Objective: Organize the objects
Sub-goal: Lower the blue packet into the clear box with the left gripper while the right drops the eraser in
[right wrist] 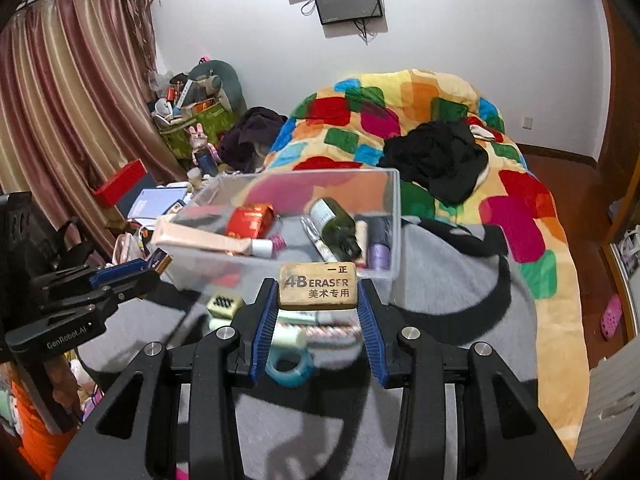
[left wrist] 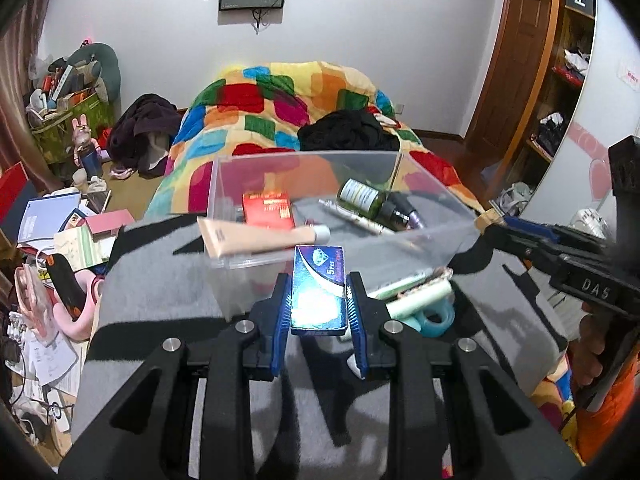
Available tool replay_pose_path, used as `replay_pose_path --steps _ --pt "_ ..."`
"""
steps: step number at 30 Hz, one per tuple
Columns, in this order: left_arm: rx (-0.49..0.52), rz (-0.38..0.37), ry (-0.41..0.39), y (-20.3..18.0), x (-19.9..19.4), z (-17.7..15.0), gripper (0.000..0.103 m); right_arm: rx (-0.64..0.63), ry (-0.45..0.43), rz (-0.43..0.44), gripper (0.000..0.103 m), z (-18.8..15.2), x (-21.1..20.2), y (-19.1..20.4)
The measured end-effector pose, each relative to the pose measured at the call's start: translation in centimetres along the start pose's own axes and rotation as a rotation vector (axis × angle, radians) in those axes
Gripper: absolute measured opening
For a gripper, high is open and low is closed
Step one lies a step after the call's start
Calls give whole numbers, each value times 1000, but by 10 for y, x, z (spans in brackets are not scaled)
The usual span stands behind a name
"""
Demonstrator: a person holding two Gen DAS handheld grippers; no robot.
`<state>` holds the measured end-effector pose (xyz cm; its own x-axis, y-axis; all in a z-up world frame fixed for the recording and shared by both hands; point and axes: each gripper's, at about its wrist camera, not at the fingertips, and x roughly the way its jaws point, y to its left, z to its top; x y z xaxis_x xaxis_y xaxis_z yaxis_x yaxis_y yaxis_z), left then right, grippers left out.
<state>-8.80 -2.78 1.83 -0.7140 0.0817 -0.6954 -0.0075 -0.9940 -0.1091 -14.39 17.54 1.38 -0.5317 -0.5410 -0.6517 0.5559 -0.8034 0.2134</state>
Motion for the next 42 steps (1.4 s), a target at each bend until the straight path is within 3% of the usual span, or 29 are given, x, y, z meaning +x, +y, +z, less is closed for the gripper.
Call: replay_pose_path --steps 9,19,27,42 --pt "-7 2 -20 0 8 22 27 -30 18 7 36 13 20 13" --pt "-15 26 83 7 55 37 27 -27 86 -48 36 30 61 8" --pt "8 17 108 1 68 39 27 -4 143 -52 37 32 88 1" --pt "25 -19 86 -8 51 36 32 -47 120 -56 43 29 72 9"
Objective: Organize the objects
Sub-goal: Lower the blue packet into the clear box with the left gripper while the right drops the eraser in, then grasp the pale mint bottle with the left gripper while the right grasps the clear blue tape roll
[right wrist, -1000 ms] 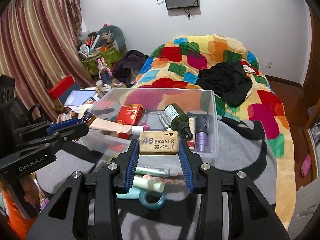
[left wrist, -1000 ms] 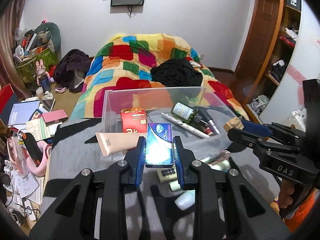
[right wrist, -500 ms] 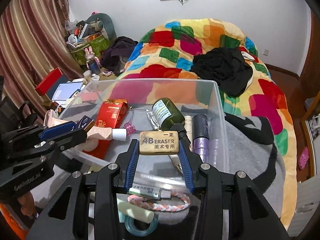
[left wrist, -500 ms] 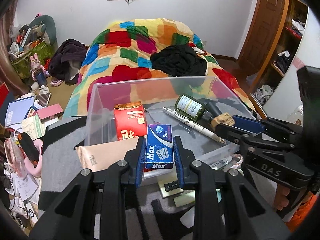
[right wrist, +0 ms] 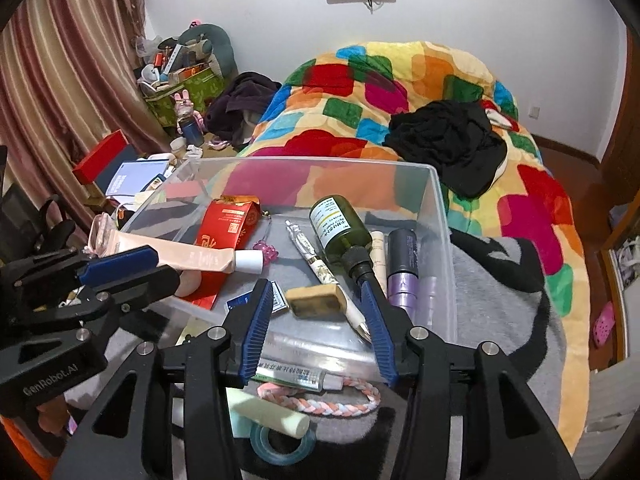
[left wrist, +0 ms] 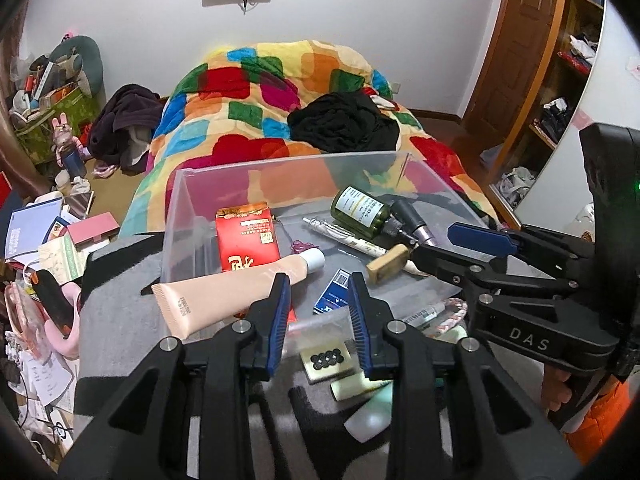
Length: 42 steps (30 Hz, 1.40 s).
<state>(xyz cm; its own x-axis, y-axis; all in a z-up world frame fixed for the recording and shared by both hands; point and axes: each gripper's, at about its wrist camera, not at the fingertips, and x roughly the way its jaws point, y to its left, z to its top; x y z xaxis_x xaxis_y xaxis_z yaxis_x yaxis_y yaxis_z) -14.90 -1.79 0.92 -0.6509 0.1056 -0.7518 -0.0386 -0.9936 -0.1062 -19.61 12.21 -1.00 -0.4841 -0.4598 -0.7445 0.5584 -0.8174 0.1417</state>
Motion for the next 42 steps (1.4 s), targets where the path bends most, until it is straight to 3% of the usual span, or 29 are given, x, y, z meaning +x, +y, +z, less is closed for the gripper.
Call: replay_pose_path --steps 4,10,16,22,26,29,31,35,37,42 --pt "7 2 -36 -1 -17 -6 44 -13 -21 7 43 -5 -14 1" --pt "19 -2 -59 -2 -34 -20 57 -28 -59 8 56 -19 -37 0" --pt "32 -24 9 -1 -25 -49 59 -35 -23 27 56 -44 -41 -3" --pt "63 -52 132 -11 5 -77 59 -54 89 60 57 -76 -21 -2" --pt "114 -55 156 -24 16 -81 59 -56 139 83 57 -83 -3 2" --pt "136 -57 162 -29 22 -79 59 -68 128 66 57 -83 3 5" --pt "137 -68 163 -31 23 -78 58 -73 121 63 55 -82 4 4" --pt "164 -72 160 -37 25 -79 45 -76 111 113 36 -85 1 4" --pt "173 -78 153 -40 23 -81 34 -88 103 101 36 -87 -2 6" --pt "169 -65 133 -42 13 -92 25 -98 91 83 36 -95 -12 4"
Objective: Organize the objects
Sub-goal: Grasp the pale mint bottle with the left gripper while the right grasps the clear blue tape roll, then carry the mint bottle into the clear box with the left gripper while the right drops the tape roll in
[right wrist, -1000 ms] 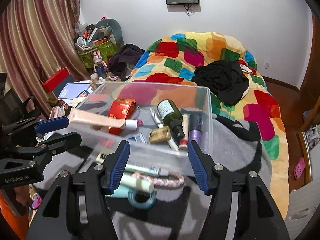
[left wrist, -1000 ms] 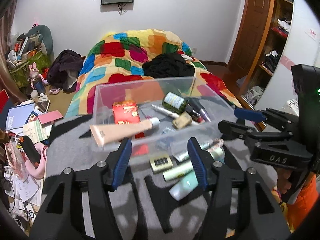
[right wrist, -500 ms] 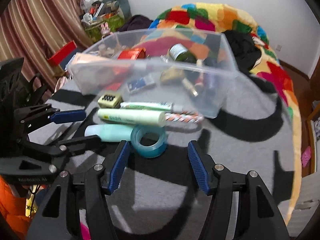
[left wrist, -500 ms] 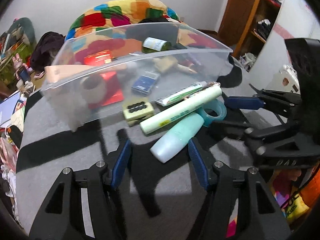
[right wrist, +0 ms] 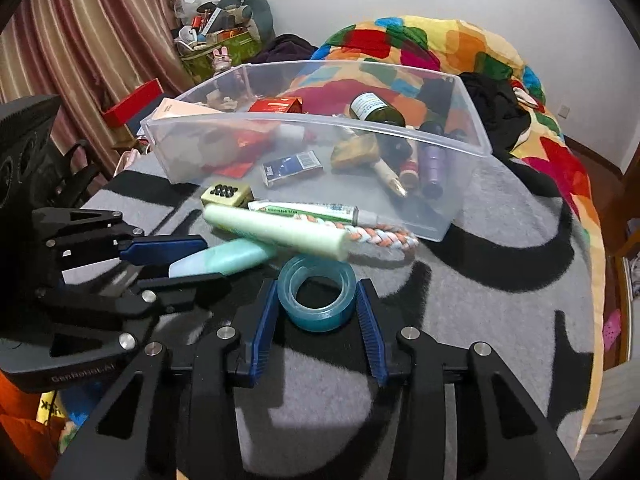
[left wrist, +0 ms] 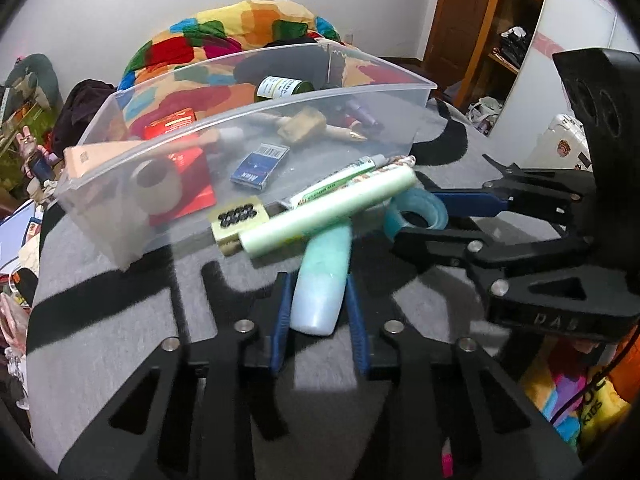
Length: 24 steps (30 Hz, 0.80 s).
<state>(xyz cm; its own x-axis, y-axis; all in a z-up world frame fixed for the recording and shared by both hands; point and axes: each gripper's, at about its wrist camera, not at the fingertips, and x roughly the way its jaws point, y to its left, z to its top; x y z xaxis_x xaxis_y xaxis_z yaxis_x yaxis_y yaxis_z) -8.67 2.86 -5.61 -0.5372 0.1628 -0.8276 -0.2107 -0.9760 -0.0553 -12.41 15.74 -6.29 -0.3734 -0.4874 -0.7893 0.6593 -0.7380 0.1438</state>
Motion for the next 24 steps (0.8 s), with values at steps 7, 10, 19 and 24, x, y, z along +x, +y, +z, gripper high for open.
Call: replay_pose_path --steps 7,10,19,24 --pt "-30 21 -13 1 -17 -19 24 44 -11 -14 36 -13 -16 -10" --pt "-47 22 -15 1 -22 -26 23 73 -25 -19 36 -16 -25 -15" --pt "-99 50 -83 12 -45 -26 21 102 -98 -19 36 -4 -47 -18" --pt "-98 52 -140 13 -58 -10 13 95 -143 -14 36 10 -56 -13"
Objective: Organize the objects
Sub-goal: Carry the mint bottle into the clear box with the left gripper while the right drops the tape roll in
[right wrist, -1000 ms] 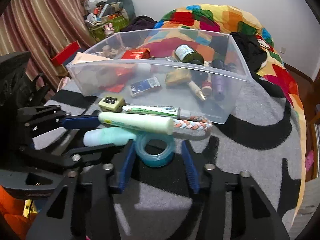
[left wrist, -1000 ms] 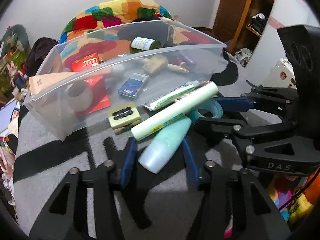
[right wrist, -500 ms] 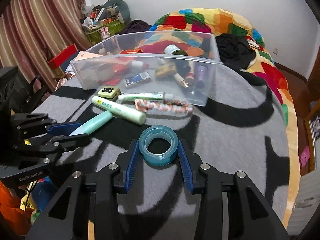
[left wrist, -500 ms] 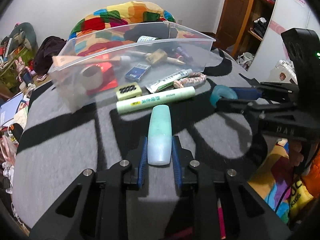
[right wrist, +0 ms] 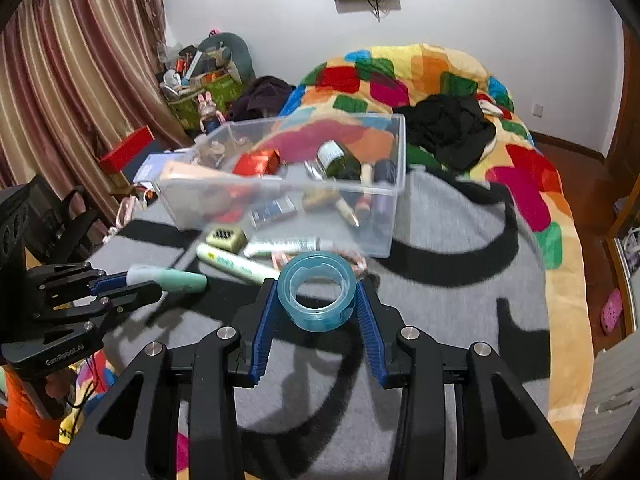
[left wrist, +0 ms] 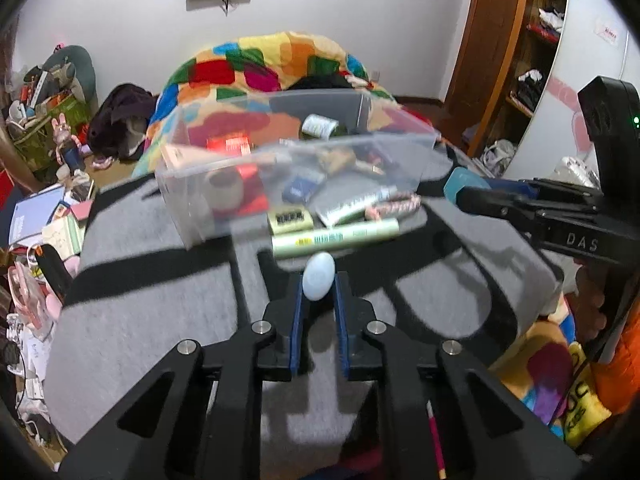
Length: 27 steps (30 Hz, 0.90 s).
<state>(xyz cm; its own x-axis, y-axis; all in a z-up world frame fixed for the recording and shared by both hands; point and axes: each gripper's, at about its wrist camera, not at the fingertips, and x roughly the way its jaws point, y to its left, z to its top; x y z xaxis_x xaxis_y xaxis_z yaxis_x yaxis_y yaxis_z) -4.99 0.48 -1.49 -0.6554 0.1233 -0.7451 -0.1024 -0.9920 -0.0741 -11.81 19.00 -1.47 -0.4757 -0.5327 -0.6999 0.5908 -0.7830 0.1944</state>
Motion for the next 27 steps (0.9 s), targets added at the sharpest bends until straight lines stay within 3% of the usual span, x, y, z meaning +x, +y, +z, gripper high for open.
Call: replay_pose_path --steps 11,18,27 --pt "5 5 -77 0 -9 29 13 1 -55 16 36 22 -3 7" --pt "-37 12 -151 11 -18 60 13 8 -86 13 36 48 3 8" --pt "-131 29 -174 38 -3 87 13 29 -56 -21 36 75 37 4"
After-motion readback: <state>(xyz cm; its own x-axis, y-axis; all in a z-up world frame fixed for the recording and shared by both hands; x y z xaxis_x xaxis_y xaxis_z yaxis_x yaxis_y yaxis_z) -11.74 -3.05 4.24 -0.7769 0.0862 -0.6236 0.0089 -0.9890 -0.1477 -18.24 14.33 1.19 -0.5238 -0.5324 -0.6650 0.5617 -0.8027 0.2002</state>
